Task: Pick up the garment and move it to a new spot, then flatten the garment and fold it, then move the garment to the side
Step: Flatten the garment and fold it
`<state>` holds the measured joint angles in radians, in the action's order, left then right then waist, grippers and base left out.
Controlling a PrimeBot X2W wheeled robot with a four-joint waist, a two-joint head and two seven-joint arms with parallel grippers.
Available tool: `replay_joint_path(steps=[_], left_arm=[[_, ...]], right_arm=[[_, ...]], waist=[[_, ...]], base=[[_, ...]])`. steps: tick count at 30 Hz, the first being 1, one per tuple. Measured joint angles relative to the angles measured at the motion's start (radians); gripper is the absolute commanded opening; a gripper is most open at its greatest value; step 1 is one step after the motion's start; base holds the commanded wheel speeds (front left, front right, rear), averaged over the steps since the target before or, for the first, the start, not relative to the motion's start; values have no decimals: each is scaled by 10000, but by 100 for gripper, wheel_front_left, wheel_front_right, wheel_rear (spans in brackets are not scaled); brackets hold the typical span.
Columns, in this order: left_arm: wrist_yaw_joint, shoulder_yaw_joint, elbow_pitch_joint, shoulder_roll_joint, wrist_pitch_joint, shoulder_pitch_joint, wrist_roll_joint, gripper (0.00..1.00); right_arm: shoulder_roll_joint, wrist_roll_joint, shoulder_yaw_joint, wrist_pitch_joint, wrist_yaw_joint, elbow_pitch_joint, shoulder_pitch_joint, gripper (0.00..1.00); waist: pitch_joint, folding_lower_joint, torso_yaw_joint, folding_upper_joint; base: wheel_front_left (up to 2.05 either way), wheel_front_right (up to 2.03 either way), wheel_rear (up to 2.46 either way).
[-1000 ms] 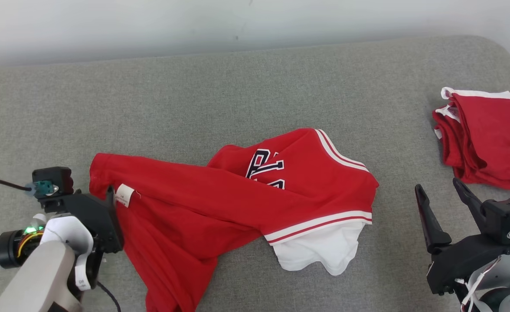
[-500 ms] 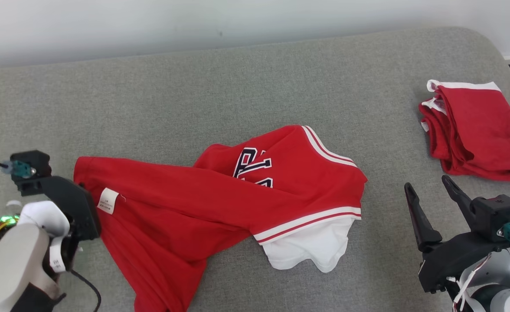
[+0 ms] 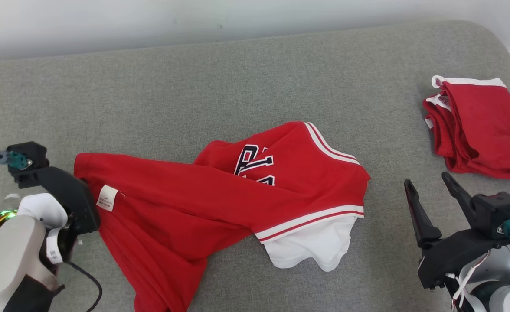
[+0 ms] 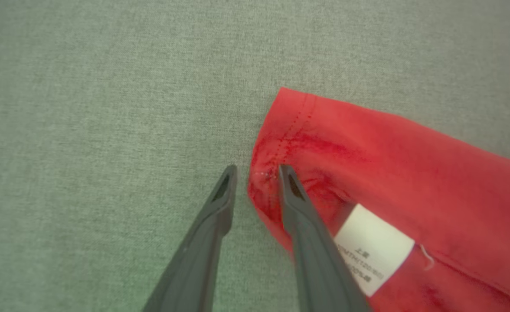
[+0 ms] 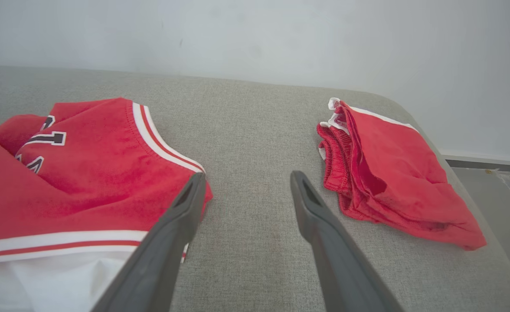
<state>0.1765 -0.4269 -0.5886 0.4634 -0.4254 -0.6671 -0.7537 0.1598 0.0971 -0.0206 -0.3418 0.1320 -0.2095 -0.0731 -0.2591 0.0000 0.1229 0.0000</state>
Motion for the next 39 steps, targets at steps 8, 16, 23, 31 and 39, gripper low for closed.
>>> replay_joint_path(steps=[8, 16, 23, 31, 39], left_arm=[[-88, -173, -142, -44, -59, -180, 50, 26], [29, -228, -100, 10, 267, -313, 184, 0], [606, -228, 769, -332, 1419, 182, 426, 0], [1221, -535, 2148, -1177, 2771, 1234, 788, 0], [1576, -757, 2874, -1498, 3720, 1780, 1127, 0]], right_arm=[[-12, -4, 79, 0, 0, 25, -91, 100], [-23, -8, 0, 0, 0, 38, -87, 100], [228, 102, -226, -838, 0, -462, 93, 100], [418, 456, -410, -1521, -2, -972, 1793, 100], [23, -209, -387, -1064, 0, -176, 1718, 100]], waist=[[-53, 0, 46, 0], [-48, 0, 17, 0], [-43, 0, -226, 0], [-72, 0, -725, 0], [-334, 0, -921, 0]], base=[[0, 0, 0], [0, 0, 0], [0, 0, 0], [0, 0, 0], [0, 0, 0]])
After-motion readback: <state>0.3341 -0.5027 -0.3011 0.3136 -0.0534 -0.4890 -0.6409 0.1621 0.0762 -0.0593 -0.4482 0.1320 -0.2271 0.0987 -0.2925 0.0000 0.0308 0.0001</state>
